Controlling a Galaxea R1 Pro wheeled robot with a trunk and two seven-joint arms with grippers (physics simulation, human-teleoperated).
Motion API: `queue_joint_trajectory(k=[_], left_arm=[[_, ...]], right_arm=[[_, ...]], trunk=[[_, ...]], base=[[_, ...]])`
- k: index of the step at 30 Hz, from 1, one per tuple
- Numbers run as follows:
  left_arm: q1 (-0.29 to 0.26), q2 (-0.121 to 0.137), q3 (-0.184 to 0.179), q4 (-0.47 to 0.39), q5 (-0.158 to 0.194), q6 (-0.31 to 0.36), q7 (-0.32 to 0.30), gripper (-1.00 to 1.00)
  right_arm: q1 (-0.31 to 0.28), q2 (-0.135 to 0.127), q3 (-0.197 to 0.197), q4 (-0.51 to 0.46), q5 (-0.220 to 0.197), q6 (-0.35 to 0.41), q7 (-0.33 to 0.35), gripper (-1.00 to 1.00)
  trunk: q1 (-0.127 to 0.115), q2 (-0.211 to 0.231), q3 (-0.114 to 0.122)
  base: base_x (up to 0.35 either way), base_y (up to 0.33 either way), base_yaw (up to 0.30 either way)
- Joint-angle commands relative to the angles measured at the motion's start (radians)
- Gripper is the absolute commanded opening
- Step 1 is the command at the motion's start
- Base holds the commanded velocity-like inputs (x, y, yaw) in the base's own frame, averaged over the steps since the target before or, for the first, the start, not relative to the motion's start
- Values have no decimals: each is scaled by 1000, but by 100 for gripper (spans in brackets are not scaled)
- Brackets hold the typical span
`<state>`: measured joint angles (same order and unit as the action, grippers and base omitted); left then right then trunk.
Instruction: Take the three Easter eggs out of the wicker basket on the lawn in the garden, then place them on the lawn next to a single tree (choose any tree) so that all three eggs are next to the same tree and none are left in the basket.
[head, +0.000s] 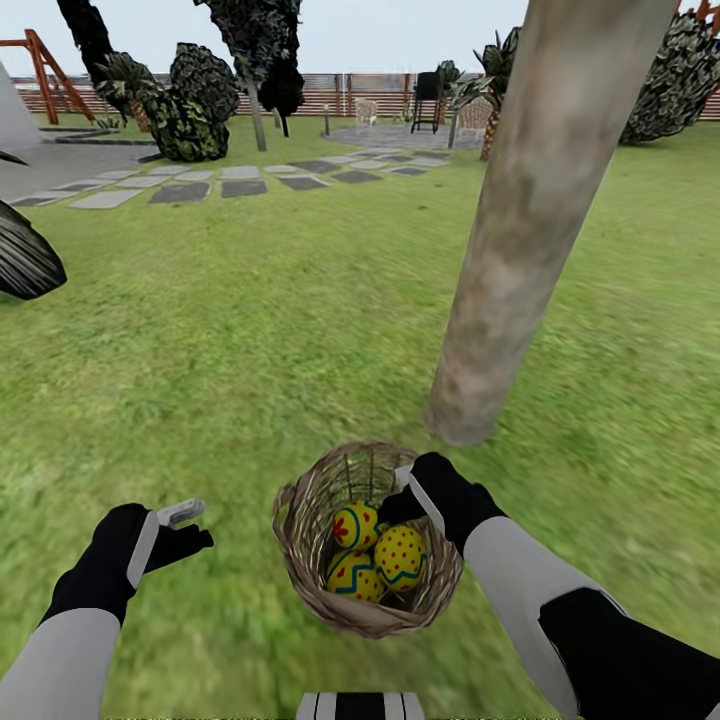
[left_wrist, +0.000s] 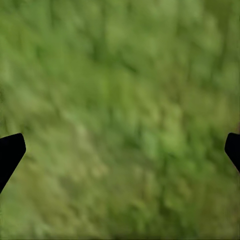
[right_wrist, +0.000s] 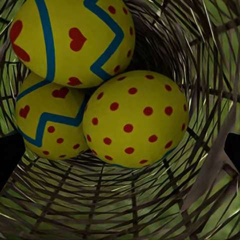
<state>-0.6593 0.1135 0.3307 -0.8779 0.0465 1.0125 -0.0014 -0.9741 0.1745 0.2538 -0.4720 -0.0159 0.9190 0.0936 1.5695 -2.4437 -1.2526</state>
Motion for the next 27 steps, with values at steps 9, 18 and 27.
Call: queue_joint_trajectory(k=[9,18,27], left_arm=[[0,0,2,-1,4,5,0,100],[0,0,2,-1,4,5,0,100],[0,0,1,-2,4,6,0,100]], right_arm=[[-1,0,3,14,-5,2,-4,100],[-1,0,3,24,-3,1,-5,100],[-1,0,3,22,-1,1,-4,100]], trunk=[[0,0,-16],[0,0,-30],[0,0,-45]], base=[[0,0,0],[0,0,0],[0,0,0]])
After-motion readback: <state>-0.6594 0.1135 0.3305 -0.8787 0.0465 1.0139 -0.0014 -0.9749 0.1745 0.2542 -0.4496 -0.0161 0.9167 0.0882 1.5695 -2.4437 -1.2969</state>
